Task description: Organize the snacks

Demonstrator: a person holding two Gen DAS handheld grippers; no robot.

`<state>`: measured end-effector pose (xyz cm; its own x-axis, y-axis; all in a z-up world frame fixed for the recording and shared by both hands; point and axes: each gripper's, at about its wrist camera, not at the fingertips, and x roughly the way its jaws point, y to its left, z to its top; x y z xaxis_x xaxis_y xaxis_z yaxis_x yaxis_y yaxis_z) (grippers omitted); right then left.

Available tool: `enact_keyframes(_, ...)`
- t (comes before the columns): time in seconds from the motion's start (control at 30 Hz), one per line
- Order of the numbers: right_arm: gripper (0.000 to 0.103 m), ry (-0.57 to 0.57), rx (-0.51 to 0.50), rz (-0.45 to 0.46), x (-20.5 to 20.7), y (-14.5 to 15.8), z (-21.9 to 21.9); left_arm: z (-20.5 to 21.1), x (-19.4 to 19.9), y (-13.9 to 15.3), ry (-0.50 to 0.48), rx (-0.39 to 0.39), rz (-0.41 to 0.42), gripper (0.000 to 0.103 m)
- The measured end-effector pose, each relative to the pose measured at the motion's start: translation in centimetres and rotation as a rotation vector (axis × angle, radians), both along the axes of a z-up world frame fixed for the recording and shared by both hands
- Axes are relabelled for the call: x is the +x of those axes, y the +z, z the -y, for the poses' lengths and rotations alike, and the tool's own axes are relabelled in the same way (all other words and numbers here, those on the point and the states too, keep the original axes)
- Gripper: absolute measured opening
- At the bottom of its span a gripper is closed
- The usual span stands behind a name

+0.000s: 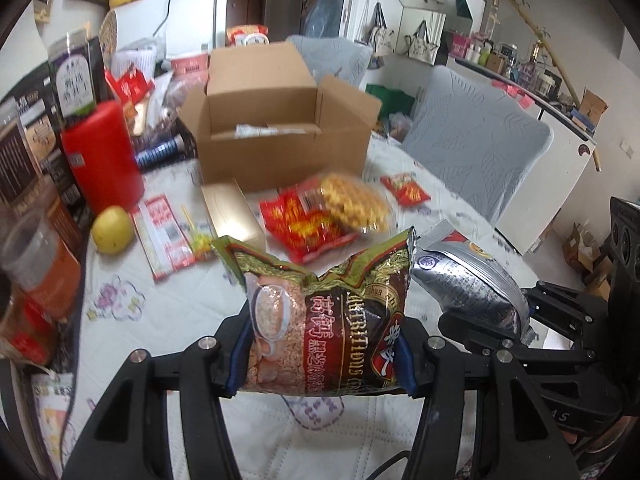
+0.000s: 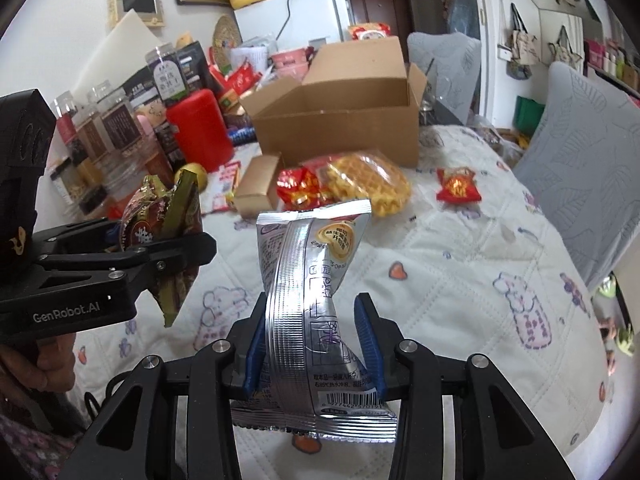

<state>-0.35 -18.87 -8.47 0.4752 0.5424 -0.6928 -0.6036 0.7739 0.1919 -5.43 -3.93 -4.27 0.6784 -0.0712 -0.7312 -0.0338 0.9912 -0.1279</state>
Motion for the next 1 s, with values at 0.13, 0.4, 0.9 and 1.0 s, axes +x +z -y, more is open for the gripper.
enact_keyframes(0.13, 0.041, 0.012, 0.022, 0.033, 0.4, 1.3, -0.2, -0.4, 0.7, 1.5, 0.007, 0.011, 0.044, 0.056)
enact_keyframes(0.4, 0.041, 0.019, 0.05, 0.099, 2.4, 4.1, -0.6, -0.8, 3.0, 4.6, 0.003, 0.031, 0.134, 0.056)
enact_keyframes(0.9, 0.041, 0.043, 0.081, 0.194, 7.8, 8.5, -2.5, -3.2, 8.7, 8.2, 0.014, 0.036, 0.244, 0.056)
enact_keyframes(1.0, 0.041, 0.039, 0.083, 0.202, 9.2, 9.0, -3.0, -3.6, 10.0, 8.5, 0.021, 0.048, 0.249, 0.056)
